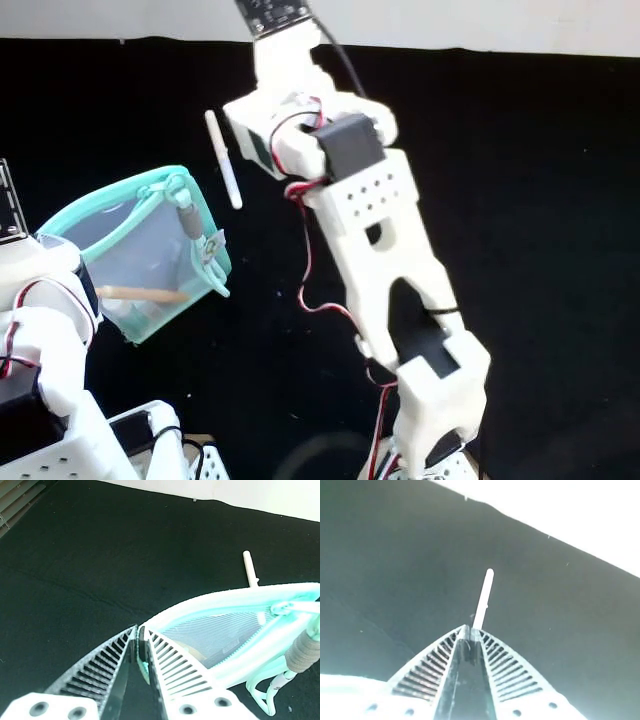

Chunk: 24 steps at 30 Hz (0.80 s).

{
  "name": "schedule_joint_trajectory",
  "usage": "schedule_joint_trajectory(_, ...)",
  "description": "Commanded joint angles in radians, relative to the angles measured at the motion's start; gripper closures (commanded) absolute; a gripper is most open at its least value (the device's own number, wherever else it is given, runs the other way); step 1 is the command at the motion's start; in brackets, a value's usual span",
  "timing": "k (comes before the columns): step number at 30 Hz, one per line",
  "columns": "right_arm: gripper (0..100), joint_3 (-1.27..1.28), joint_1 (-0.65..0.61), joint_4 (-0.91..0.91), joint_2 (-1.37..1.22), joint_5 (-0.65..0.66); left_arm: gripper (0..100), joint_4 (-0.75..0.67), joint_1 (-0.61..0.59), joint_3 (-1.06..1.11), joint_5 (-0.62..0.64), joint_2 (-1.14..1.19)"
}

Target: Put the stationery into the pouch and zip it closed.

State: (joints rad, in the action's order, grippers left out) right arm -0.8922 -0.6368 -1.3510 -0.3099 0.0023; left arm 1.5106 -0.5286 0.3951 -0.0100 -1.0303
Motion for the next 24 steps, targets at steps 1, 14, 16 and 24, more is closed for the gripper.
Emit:
schedule_joint_trajectory(1,98.5,0.041,-0.007,0.087,-0.047,-0.008,99,0.005,-0.007,0.021,-0.003,0.008)
schedule_joint_trajectory(14,84.7,0.042,-0.030,0.168,-0.185,-0.002,99,0.003,-0.007,0.021,-0.003,0.008)
schedule_joint_trajectory(16,84.6,0.042,-0.035,0.199,-0.206,-0.002,99,0.003,-0.007,0.021,-0.003,0.008)
schedule_joint_trajectory(24,78.8,0.044,-0.041,0.371,-0.355,-0.002,99,0.006,-0.007,0.021,-0.003,0.008)
